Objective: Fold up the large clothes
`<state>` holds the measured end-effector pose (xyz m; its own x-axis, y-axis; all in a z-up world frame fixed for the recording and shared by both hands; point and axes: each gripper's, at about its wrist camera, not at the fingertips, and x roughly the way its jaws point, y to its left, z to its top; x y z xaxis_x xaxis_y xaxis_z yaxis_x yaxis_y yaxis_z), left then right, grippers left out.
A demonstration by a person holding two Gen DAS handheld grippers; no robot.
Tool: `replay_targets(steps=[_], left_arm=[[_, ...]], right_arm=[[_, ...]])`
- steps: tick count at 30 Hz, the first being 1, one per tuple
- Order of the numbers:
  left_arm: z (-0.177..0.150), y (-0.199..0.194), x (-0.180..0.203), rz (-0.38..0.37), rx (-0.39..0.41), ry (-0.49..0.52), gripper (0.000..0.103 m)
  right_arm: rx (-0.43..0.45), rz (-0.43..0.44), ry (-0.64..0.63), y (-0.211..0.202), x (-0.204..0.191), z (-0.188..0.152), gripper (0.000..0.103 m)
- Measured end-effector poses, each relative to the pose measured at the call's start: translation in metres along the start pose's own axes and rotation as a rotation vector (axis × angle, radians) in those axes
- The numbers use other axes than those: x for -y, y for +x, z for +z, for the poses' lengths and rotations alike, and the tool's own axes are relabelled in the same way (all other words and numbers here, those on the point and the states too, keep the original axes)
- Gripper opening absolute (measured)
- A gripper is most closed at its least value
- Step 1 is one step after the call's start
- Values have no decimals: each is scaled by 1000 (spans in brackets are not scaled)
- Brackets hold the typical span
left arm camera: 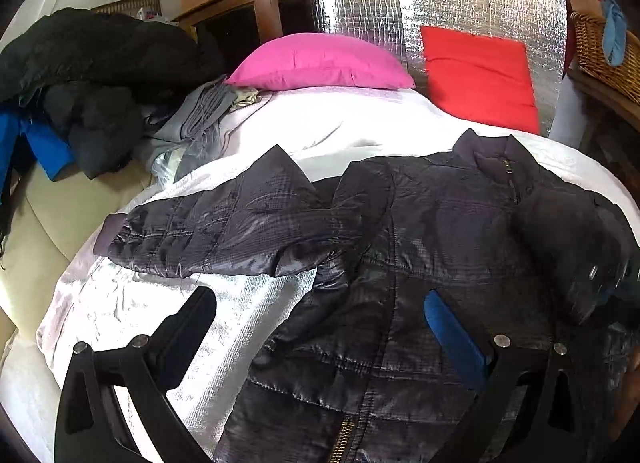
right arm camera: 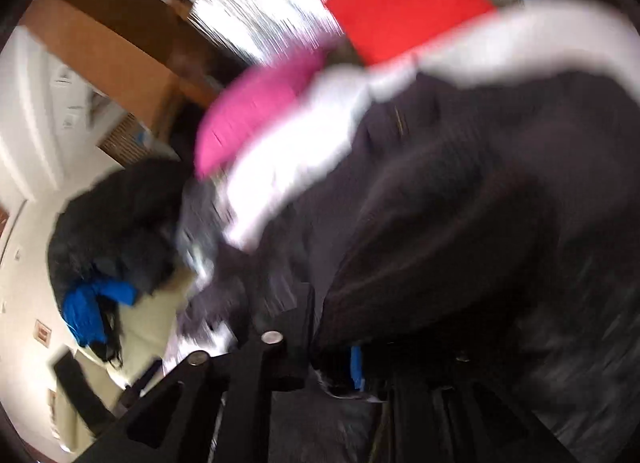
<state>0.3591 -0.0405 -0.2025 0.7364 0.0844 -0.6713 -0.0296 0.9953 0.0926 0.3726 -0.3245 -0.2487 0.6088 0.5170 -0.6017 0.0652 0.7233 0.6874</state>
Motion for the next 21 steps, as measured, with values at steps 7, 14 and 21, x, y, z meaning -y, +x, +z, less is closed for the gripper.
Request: replay_targets(steps=[7, 14, 21], left_arm=[[3, -6, 21, -103, 21, 25, 103], [6, -22, 101, -321, 43, 140, 103], [-4, -15, 193, -380, 2, 310, 103]], right_arm=[[23, 121, 79, -50, 8, -2, 82], [345, -232, 74, -141, 57, 28, 82], [244, -398, 132, -109, 121, 63, 61]])
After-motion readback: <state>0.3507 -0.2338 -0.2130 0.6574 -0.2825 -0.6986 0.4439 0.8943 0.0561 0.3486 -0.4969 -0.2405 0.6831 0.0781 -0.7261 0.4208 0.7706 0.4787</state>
